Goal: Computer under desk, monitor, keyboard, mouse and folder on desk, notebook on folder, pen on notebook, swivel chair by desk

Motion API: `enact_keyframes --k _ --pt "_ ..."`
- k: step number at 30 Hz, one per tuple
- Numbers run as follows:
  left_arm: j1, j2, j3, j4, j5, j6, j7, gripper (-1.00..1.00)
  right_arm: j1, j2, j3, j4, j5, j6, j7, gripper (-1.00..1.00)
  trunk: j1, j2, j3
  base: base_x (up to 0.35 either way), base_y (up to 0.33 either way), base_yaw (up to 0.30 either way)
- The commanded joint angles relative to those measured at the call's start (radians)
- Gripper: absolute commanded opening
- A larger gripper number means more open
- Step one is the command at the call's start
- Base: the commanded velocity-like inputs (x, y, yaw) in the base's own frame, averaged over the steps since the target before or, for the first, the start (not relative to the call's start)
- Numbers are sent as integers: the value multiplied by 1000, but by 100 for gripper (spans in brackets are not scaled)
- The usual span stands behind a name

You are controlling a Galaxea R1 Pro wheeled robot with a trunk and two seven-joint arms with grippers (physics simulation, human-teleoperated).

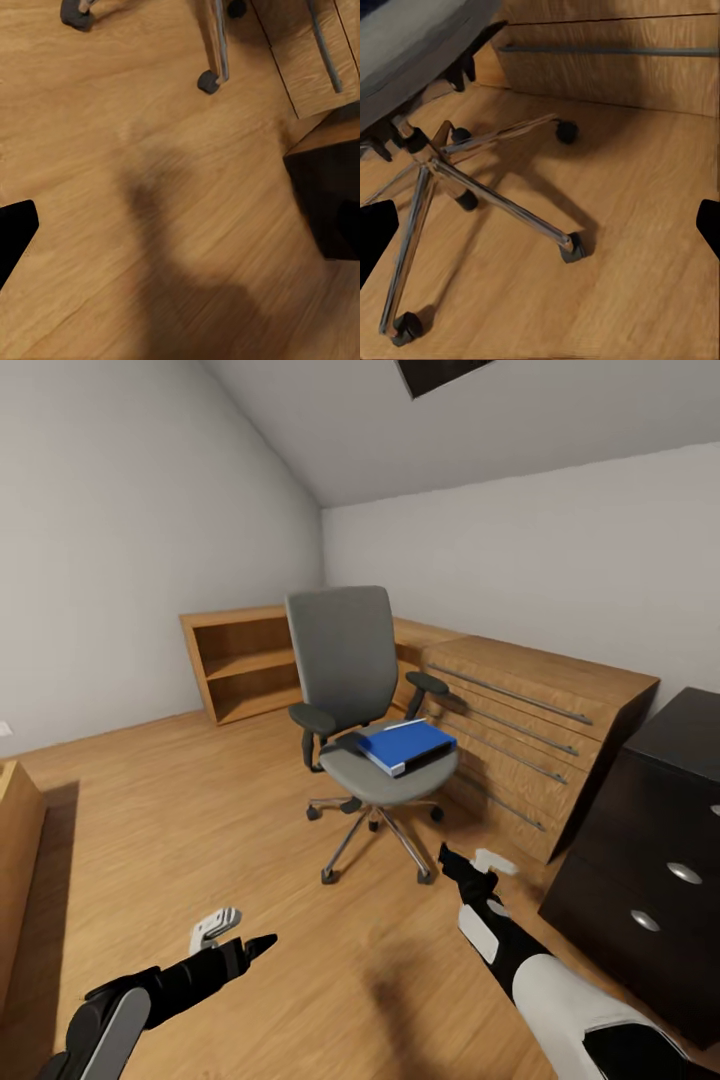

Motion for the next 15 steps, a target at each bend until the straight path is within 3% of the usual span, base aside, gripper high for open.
enact_keyframes --k 1,2,5,6,10,11,15 --pt "-1 0 -4 3 -12 -6 -5 100 13 3 13 0 12 -18 -8 100 -4 7 2 -5 -3 0" --pt "-1 0 -12 8 -35 -27 -4 100 41 12 18 0 48 -48 -9 100 -8 14 6 -3 -2 0" --pt "-1 -3 -21 13 -82 -49 -2 100 80 31 23 0 96 -92 -13 100 -19 35 15 -2 -1 0" --pt "-1 -8 -25 15 -119 -58 -1 100 102 43 25 0 120 -118 -16 100 -23 42 18 0 0 0" --pt "-1 -37 -29 18 -205 -70 0 100 145 66 26 4 149 -153 -19 100 -39 70 31 0 0 0" --pt "-1 -66 -31 36 -274 -74 1 100 197 74 26 27 162 -169 -18 100 -42 77 34 0 0 0" --pt "-1 -96 -31 84 -328 -88 1 100 247 74 27 46 167 -202 -17 100 -58 105 46 0 0 0"
